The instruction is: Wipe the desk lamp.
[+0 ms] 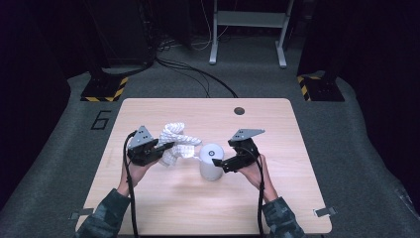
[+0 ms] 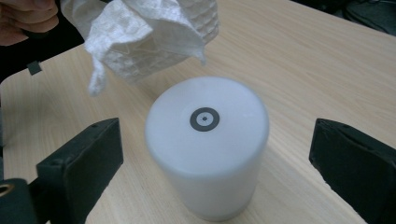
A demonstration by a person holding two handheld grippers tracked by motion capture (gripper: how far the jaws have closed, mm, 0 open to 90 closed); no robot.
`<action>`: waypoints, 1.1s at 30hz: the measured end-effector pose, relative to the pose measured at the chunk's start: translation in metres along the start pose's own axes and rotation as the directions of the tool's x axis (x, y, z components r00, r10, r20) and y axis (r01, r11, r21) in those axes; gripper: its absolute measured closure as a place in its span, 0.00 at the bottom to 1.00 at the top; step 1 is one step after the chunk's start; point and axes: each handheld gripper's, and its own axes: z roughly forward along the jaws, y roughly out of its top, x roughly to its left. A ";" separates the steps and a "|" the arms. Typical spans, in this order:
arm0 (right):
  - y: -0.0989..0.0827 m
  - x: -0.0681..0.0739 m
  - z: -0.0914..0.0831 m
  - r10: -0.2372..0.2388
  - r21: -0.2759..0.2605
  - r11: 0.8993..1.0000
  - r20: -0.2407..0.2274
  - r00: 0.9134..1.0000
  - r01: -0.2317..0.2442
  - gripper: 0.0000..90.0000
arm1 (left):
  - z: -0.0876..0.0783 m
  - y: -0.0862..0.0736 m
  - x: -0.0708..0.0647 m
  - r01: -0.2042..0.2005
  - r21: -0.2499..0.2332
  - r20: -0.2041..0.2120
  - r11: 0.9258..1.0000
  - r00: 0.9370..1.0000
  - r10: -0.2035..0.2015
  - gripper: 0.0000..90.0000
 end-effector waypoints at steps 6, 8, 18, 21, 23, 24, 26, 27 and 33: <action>-0.003 0.001 0.016 -0.020 0.033 0.999 -0.019 1.000 0.021 0.00 | 0.005 -0.010 0.001 0.025 0.031 -0.019 0.999 1.000 -0.024 0.86; -0.005 0.001 0.020 -0.021 0.030 0.999 -0.019 1.000 0.021 0.00 | 0.008 -0.013 0.001 0.032 0.039 -0.020 0.999 0.999 -0.031 0.86; -0.014 -0.001 0.035 -0.022 0.034 0.999 -0.021 1.000 0.023 0.00 | 0.018 -0.021 0.000 0.049 0.073 -0.027 0.996 0.999 -0.047 0.86; -0.014 0.001 0.037 -0.027 0.042 0.999 -0.012 1.000 0.028 0.00 | 0.022 -0.021 -0.001 0.044 0.093 -0.013 0.995 0.999 -0.043 0.86; -0.014 0.002 0.039 -0.033 0.041 0.999 -0.010 0.999 0.033 0.04 | 0.025 -0.021 -0.004 0.044 0.099 -0.001 0.994 0.999 -0.045 0.86; -0.014 0.002 0.039 -0.038 0.038 0.999 -0.006 0.999 0.038 0.08 | 0.027 -0.022 -0.006 0.048 0.092 0.005 0.995 0.999 -0.049 0.86; -0.015 0.001 0.039 -0.051 0.033 0.998 -0.011 0.999 0.051 0.08 | 0.029 -0.021 -0.008 0.034 0.107 0.023 0.994 0.999 -0.037 0.86; -0.015 0.001 0.039 -0.046 0.035 0.998 -0.009 0.999 0.047 0.08 | 0.031 -0.021 -0.010 0.034 0.105 0.031 0.994 0.999 -0.037 0.86; -0.015 0.002 0.039 -0.067 0.044 0.997 0.002 0.998 0.066 0.09 | 0.039 -0.020 -0.015 0.024 0.116 0.064 0.993 0.997 -0.031 0.85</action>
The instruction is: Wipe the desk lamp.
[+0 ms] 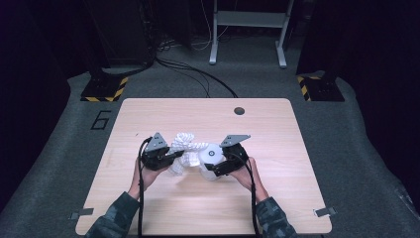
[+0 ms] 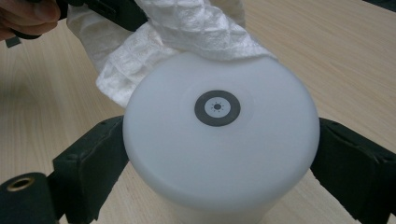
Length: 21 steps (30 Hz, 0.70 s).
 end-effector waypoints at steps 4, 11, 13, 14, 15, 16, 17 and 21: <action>0.000 0.001 0.001 -0.009 0.015 1.000 0.008 1.000 0.009 0.09 | 0.005 0.000 -0.003 -0.008 0.020 0.008 1.000 1.000 0.008 0.85; 0.001 0.003 0.000 -0.005 0.000 1.000 0.017 1.000 0.005 0.09 | 0.013 -0.002 -0.005 -0.007 0.027 0.044 1.000 0.999 0.006 0.85; 0.003 0.003 0.001 -0.016 0.006 1.000 0.023 1.000 0.016 0.08 | 0.015 -0.002 -0.007 -0.005 0.031 0.054 1.000 0.999 0.003 0.85; 0.003 0.003 0.001 -0.015 0.008 1.000 0.022 1.000 0.015 0.09 | 0.016 -0.001 -0.006 -0.016 0.035 0.058 0.999 0.998 0.014 0.85; 0.003 0.003 0.002 -0.017 0.006 1.000 0.022 1.000 0.016 0.09 | 0.016 -0.001 -0.007 -0.014 0.039 0.064 0.999 0.998 0.011 0.85; 0.003 0.003 0.002 -0.020 0.006 1.000 0.019 1.000 0.020 0.09 | 0.018 -0.002 -0.008 -0.013 0.034 0.059 0.999 0.998 0.011 0.85; 0.002 0.002 0.002 -0.024 0.005 1.000 0.019 1.000 0.024 0.09 | 0.018 -0.002 -0.008 -0.016 0.045 0.070 0.999 0.997 0.013 0.85; 0.002 0.004 0.001 -0.020 0.010 1.000 0.028 0.999 0.020 0.09 | 0.023 -0.003 -0.011 -0.014 0.050 0.083 0.999 0.997 0.010 0.85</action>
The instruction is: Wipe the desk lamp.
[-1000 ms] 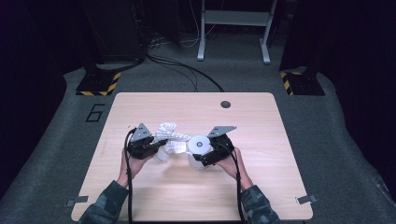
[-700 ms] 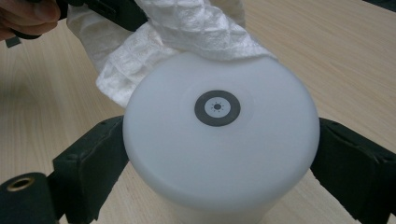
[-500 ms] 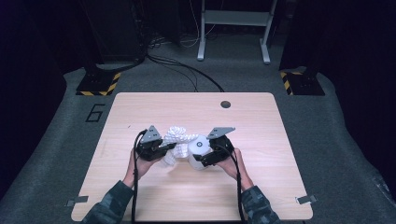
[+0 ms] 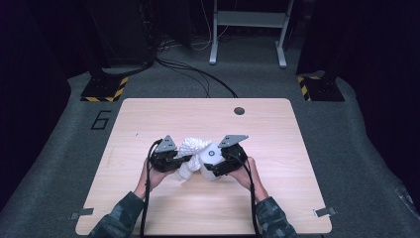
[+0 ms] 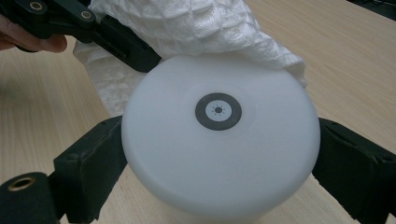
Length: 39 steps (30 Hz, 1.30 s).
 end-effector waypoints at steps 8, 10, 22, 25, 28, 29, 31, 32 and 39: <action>0.000 0.000 0.000 -0.009 0.008 1.000 0.002 1.000 0.009 0.09 | 0.001 -0.005 -0.001 -0.042 0.039 0.019 0.998 0.999 0.041 0.86; 0.000 0.000 0.000 -0.007 0.008 1.000 0.002 1.000 0.007 0.09 | -0.002 -0.006 -0.001 -0.049 0.066 0.031 0.997 0.998 0.047 0.86; 0.001 0.001 0.000 -0.001 0.010 1.000 0.009 1.000 0.001 0.09 | -0.014 -0.021 -0.003 -0.174 0.265 0.010 0.948 0.984 0.178 0.86; 0.001 0.001 0.000 -0.002 0.012 1.000 0.007 1.000 0.002 0.09 | -0.017 -0.024 -0.003 -0.201 0.288 0.032 0.936 0.979 0.200 0.86; 0.001 0.001 0.000 -0.007 0.013 1.000 0.008 1.000 0.007 0.09 | -0.017 -0.023 -0.004 -0.226 0.285 0.060 0.932 0.974 0.218 0.86; 0.001 0.001 0.000 -0.007 0.012 1.000 0.008 1.000 0.007 0.09 | -0.016 -0.022 -0.004 -0.230 0.278 0.057 0.933 0.973 0.223 0.86; 0.001 0.001 0.000 -0.007 0.012 1.000 0.009 1.000 0.007 0.09 | -0.011 -0.021 -0.006 -0.236 0.254 0.081 0.938 0.972 0.222 0.86; 0.001 0.001 0.000 -0.007 0.013 1.000 0.008 1.000 0.007 0.09 | -0.007 -0.020 -0.007 -0.226 0.244 0.093 0.943 0.973 0.209 0.86; 0.001 0.001 0.000 -0.015 0.019 1.000 0.008 1.000 0.015 0.09 | 0.008 -0.013 -0.005 -0.187 0.190 0.112 0.964 0.979 0.168 0.86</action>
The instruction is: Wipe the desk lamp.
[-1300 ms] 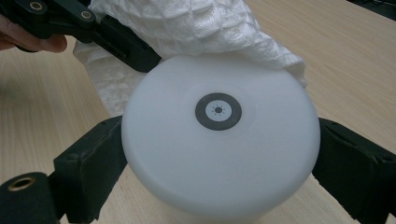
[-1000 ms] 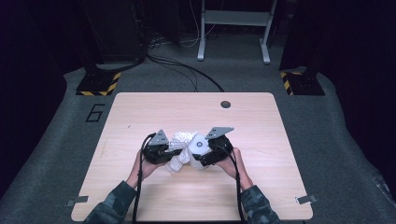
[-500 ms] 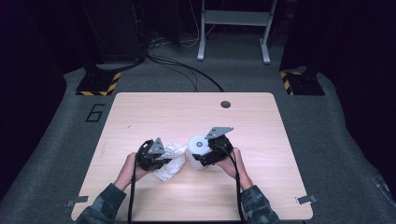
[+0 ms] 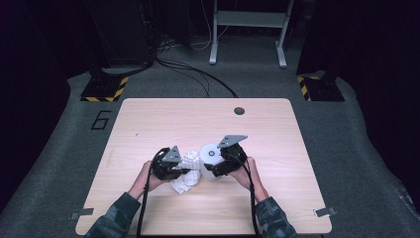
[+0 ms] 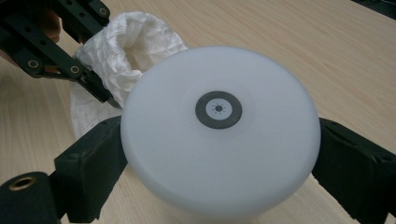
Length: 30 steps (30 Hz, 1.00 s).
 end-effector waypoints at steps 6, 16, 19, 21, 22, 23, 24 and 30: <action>-0.001 0.000 0.001 0.006 0.001 1.000 -0.003 1.000 -0.006 0.09 | 0.006 0.006 0.002 0.014 -0.028 -0.005 1.000 1.000 -0.014 0.86; -0.001 0.000 0.002 0.008 0.008 1.000 0.005 1.000 -0.008 0.10 | 0.014 0.005 0.005 0.024 -0.027 0.013 0.999 1.000 -0.024 0.86; -0.001 0.000 0.002 0.002 0.007 1.000 0.004 1.000 -0.002 0.10 | 0.017 0.003 0.004 0.027 -0.019 0.016 0.999 1.000 -0.027 0.86; -0.001 0.000 0.002 0.002 0.007 1.000 0.007 1.000 -0.002 0.10 | 0.020 0.001 0.004 0.032 -0.012 0.026 0.999 0.999 -0.032 0.87; -0.001 0.000 0.002 0.002 0.017 1.000 0.000 1.000 -0.002 0.10 | 0.022 0.000 0.003 0.032 -0.002 0.029 0.999 0.999 -0.032 0.87; -0.001 0.000 0.002 0.004 0.017 1.000 0.001 1.000 -0.004 0.10 | 0.024 -0.002 0.003 0.025 0.008 0.033 1.000 0.999 -0.025 0.87; -0.001 0.001 0.002 0.008 0.019 1.000 0.002 1.000 -0.008 0.10 | 0.027 -0.003 0.002 0.033 0.009 0.036 0.999 0.999 -0.034 0.87; -0.001 0.000 0.002 -0.006 0.021 1.000 -0.002 1.000 0.006 0.10 | 0.031 -0.004 0.001 0.031 0.023 0.041 0.999 0.999 -0.032 0.87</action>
